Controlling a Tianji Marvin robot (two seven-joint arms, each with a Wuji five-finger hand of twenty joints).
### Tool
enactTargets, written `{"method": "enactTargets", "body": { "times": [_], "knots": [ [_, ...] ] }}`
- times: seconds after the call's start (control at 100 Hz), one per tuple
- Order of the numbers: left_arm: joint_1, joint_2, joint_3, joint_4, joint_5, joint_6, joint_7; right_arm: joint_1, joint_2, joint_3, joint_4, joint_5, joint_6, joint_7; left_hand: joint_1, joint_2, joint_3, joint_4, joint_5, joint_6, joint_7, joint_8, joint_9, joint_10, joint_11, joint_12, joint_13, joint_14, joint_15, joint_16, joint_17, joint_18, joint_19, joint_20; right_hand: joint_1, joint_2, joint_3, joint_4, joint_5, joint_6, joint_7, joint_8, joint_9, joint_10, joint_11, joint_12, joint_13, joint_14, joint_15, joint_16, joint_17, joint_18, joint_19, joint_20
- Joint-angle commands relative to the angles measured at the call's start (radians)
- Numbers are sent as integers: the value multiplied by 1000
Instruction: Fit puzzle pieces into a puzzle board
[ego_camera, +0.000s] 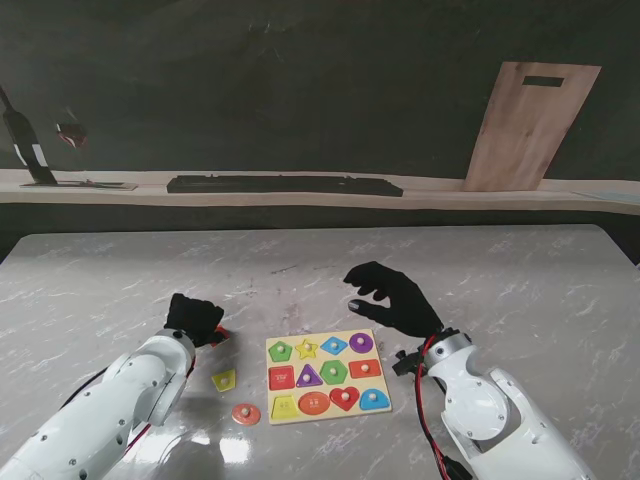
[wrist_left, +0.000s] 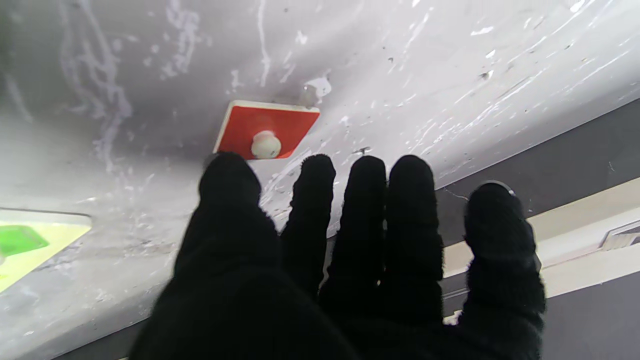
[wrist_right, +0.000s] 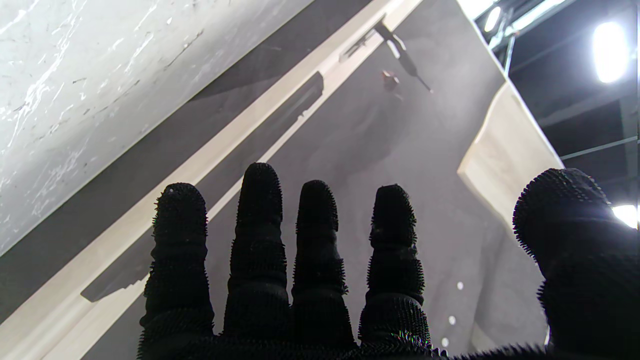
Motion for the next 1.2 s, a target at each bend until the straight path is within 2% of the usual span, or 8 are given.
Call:
{"method": "enactTargets", "body": {
  "times": [0.0, 0.4, 0.58, 0.77, 0.94, 1.19],
  "knots": [
    [-8, 4, 4, 7, -4, 5, -5, -5, -3, -3, -2, -3, 2, -2, 55, 30, -24, 28, 21, -6, 7, -11, 14, 34, -3, 1, 5, 35, 0, 11, -6, -124, -3, 7, -25, 17, 12, 28, 23, -30, -11, -9, 33, -6, -2, 8, 22, -4, 11, 10, 2, 3, 16, 10],
    [-52, 3, 57, 65, -51, 32, 1, -6, -3, -1, -4, -9, 5, -5, 103, 44, -31, 21, 19, -14, 24, -14, 16, 31, -2, 3, 6, 35, 0, 9, -5, -123, -3, 7, -24, 17, 12, 28, 23, -31, -11, -8, 33, -6, -2, 8, 21, -5, 11, 10, 2, 3, 16, 10],
    [-72, 2, 85, 88, -86, 46, 0, -6, -3, -1, -3, -10, 7, -6, 179, 66, -46, 15, 18, -31, 76, -27, 21, 24, 1, 3, 8, 36, 0, 5, -6, -122, -3, 7, -25, 17, 12, 28, 23, -32, -10, -8, 32, -6, -3, 8, 21, -4, 11, 10, 3, 2, 16, 10],
    [-79, 2, 100, 89, -109, 55, -26, -7, -3, 0, -4, -11, 7, -8, 206, 68, -33, 33, 11, -46, 164, 15, 37, 11, 15, 7, 11, 34, 0, 3, -5, -123, -2, 8, -25, 18, 12, 28, 23, -32, -11, -8, 32, -7, -3, 8, 20, -5, 11, 10, 3, 2, 16, 10],
    [-72, 0, 93, 79, -132, 54, -44, -7, -3, 0, -4, -11, 7, -8, 214, 65, -25, 40, 6, -38, 185, 24, 44, 14, 22, 11, 15, 32, 2, 2, -3, -123, -1, 8, -23, 17, 12, 29, 24, -31, -11, -8, 32, -6, -2, 8, 21, -5, 11, 10, 2, 2, 16, 10],
    [-66, -5, 86, 69, -191, 62, -58, -8, -4, 3, -5, -12, 6, -14, 242, 19, 20, 73, -10, -20, 237, 56, 52, 28, 52, 40, 25, 26, 13, 3, 2, -129, 4, 8, -24, 19, 12, 29, 28, -33, -10, -8, 33, -7, -3, 7, 21, -4, 11, 10, 2, 2, 16, 10]
  ]
}}
